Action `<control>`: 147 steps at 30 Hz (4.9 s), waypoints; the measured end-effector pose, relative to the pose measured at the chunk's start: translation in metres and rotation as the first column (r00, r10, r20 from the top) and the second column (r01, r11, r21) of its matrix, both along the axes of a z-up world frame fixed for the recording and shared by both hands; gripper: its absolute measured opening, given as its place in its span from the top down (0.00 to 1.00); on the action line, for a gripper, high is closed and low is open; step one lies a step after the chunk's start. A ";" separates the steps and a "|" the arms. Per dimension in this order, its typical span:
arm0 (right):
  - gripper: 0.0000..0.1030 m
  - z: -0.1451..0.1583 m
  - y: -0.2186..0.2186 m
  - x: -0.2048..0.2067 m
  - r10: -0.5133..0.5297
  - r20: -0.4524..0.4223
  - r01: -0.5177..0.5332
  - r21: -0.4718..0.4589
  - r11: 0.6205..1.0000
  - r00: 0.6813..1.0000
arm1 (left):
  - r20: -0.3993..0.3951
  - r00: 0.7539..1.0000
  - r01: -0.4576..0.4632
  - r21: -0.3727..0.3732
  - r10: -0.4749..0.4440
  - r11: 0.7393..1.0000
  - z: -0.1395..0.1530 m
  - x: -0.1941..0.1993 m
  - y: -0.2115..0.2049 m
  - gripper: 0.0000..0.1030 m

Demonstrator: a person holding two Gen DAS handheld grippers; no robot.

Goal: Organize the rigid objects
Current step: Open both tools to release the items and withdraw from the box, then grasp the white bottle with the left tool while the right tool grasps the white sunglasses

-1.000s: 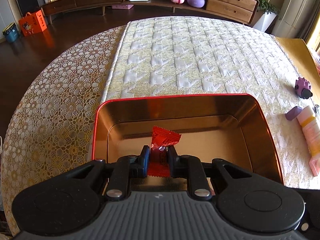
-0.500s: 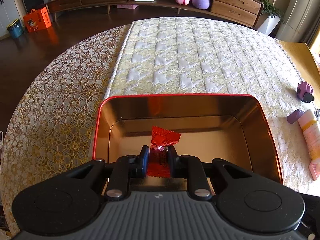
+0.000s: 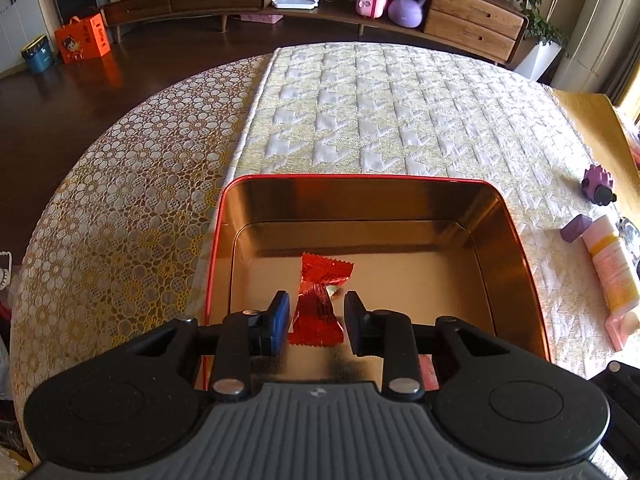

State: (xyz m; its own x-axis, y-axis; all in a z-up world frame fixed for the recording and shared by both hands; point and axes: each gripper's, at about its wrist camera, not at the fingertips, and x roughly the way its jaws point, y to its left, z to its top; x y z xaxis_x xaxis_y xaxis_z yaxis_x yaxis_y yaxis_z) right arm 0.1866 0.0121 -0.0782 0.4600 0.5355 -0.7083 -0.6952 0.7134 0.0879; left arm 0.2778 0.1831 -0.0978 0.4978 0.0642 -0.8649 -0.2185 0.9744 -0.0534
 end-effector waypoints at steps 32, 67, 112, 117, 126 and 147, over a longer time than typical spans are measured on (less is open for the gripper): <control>0.25 0.058 -0.101 -0.060 -0.101 0.067 0.086 0.198 0.976 0.993 | 0.212 0.976 0.044 0.026 -0.049 0.999 0.072 -0.122 -0.049 0.72; 0.03 0.042 -0.260 -0.083 -0.433 0.120 0.396 0.245 0.885 0.893 | 0.315 0.910 0.298 -0.040 -0.271 0.954 0.066 -0.149 -0.204 0.11; 0.30 -0.064 -0.271 0.052 -0.375 0.148 0.382 -0.025 0.924 0.915 | 0.142 0.971 0.182 0.081 -0.192 0.980 -0.024 0.066 -0.283 0.00; 0.38 -0.071 -0.271 0.059 -0.389 0.135 0.396 -0.029 0.918 0.911 | 0.136 0.972 0.183 0.062 -0.190 0.981 -0.029 0.071 -0.283 0.01; 0.46 -0.071 -0.267 0.062 -0.387 0.132 0.391 -0.012 0.920 0.913 | 0.136 0.969 0.206 0.020 -0.207 0.978 -0.032 0.072 -0.288 0.17; 0.62 -0.057 -0.272 0.052 -0.433 0.126 0.432 0.037 0.901 0.892 | 0.127 0.973 0.194 -0.018 -0.190 0.981 -0.027 0.057 -0.271 0.56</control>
